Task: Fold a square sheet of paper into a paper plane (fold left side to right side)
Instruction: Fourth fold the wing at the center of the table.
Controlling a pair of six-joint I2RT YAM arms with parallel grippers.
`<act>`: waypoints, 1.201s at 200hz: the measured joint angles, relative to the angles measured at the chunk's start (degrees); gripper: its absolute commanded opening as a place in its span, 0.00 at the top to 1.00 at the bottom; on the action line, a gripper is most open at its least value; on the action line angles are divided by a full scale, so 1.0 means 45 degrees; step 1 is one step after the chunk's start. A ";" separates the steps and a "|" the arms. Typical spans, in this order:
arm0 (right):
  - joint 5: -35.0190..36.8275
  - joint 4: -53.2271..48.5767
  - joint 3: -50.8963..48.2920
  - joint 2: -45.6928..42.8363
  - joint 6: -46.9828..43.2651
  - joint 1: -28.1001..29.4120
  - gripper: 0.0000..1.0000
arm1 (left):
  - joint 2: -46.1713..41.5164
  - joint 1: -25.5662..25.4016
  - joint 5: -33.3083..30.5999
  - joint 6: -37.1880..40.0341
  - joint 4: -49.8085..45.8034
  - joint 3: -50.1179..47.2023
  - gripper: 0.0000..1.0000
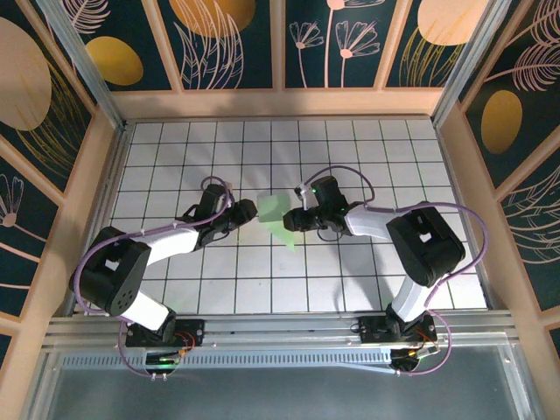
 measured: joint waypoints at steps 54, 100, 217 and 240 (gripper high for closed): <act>0.0068 0.0087 0.0000 -0.0010 0.0005 -0.0005 1.00 | 0.0112 0.0039 0.0670 -0.0544 0.0874 0.0000 0.42; 0.0141 0.0083 -0.0253 -0.0996 0.0015 -0.0015 1.00 | 0.0651 0.0403 0.1710 -0.1171 0.1991 0.0000 0.41; 0.0136 0.0612 -0.1069 -0.2497 0.0063 -0.0272 1.00 | 0.3682 0.0500 0.3147 -0.1520 0.2769 0.1540 0.54; 0.0136 0.0665 -0.1166 -0.2497 0.0078 -0.0267 1.00 | 0.4124 0.0500 0.3235 -0.1404 0.2749 0.2030 0.67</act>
